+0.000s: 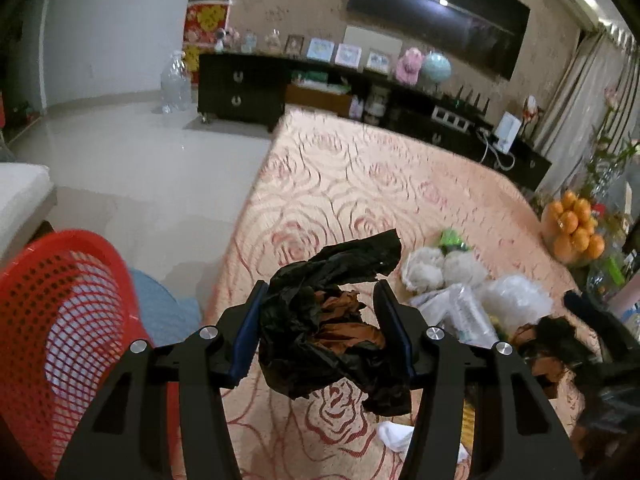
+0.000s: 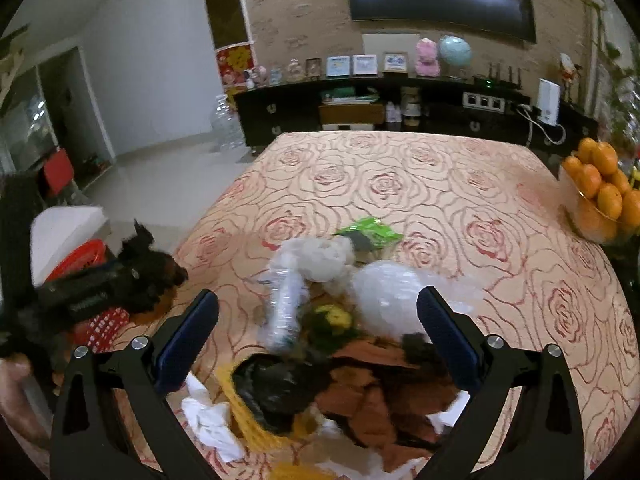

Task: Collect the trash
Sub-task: 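Carry the black bag with the left tool while the right tool grasps a clear plastic bottle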

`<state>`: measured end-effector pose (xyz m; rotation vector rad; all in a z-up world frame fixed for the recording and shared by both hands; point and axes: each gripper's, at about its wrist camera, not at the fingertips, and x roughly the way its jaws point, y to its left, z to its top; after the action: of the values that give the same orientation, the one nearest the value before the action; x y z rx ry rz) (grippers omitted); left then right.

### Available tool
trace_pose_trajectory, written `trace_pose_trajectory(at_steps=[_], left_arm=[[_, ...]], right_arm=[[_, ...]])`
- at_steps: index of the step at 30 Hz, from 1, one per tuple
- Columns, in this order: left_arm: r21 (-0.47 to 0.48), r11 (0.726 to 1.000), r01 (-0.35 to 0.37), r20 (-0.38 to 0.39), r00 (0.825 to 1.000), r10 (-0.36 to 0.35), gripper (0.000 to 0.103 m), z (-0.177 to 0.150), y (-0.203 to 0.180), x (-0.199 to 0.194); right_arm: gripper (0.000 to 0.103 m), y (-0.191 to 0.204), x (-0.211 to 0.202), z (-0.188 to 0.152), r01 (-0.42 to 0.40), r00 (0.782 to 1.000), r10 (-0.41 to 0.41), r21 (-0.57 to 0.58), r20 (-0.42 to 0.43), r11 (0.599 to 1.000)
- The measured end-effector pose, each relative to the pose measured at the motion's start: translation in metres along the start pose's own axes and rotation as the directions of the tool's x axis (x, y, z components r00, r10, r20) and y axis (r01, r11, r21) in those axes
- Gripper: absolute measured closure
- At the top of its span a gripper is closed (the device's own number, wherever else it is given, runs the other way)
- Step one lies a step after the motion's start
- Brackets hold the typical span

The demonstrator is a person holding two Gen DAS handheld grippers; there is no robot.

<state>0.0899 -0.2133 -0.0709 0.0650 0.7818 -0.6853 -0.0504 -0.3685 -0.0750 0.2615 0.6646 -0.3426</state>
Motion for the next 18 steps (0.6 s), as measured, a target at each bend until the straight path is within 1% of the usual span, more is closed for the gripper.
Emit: trace_pose_trajectory(at_steps=[4, 7, 9, 10, 13, 14, 16, 18], left_arm=[[0.023, 0.999, -0.026, 0.073, 0.997, 0.024, 0.051, 0.006, 0.002, -0.025], [0.025, 0.999, -0.035, 0.109, 0.993, 0.032, 0.051, 0.011, 0.006, -0.038], [0.029, 0.998, -0.051, 0.125, 0.991, 0.047, 0.051, 0.011, 0.010, -0.043], [0.032, 0.998, -0.058, 0.130, 0.990, 0.054, 0.051, 0.012, 0.011, -0.044], [0.040, 0.996, -0.080, 0.143, 0.987, 0.074, 0.051, 0.011, 0.017, -0.050], [0.040, 0.995, -0.086, 0.147, 0.986, 0.079, 0.051, 0.011, 0.018, -0.051], [0.036, 0.995, -0.098, 0.152, 0.984, 0.091, 0.051, 0.012, 0.021, -0.053], [0.022, 0.995, -0.099, 0.151, 0.984, 0.095, 0.051, 0.014, 0.024, -0.054]], right_arm=[[0.011, 0.019, 0.010, 0.003, -0.019, 1.000, 0.018, -0.064, -0.024, 0.998], [0.019, 0.032, 0.024, 0.008, -0.036, 0.998, 0.029, -0.114, -0.062, 0.993], [0.028, 0.041, 0.041, 0.014, -0.067, 0.992, 0.049, -0.152, -0.118, 0.986], [0.029, 0.044, 0.050, 0.017, -0.068, 0.988, 0.042, -0.177, -0.151, 0.982], [0.038, 0.048, 0.073, 0.018, -0.054, 0.974, -0.002, -0.238, -0.228, 0.970], [0.040, 0.046, 0.080, 0.017, -0.052, 0.968, -0.010, -0.243, -0.250, 0.969], [0.042, 0.040, 0.085, 0.013, -0.049, 0.965, -0.012, -0.224, -0.262, 0.973], [0.048, 0.033, 0.091, 0.006, -0.061, 0.960, 0.008, -0.183, -0.279, 0.981]])
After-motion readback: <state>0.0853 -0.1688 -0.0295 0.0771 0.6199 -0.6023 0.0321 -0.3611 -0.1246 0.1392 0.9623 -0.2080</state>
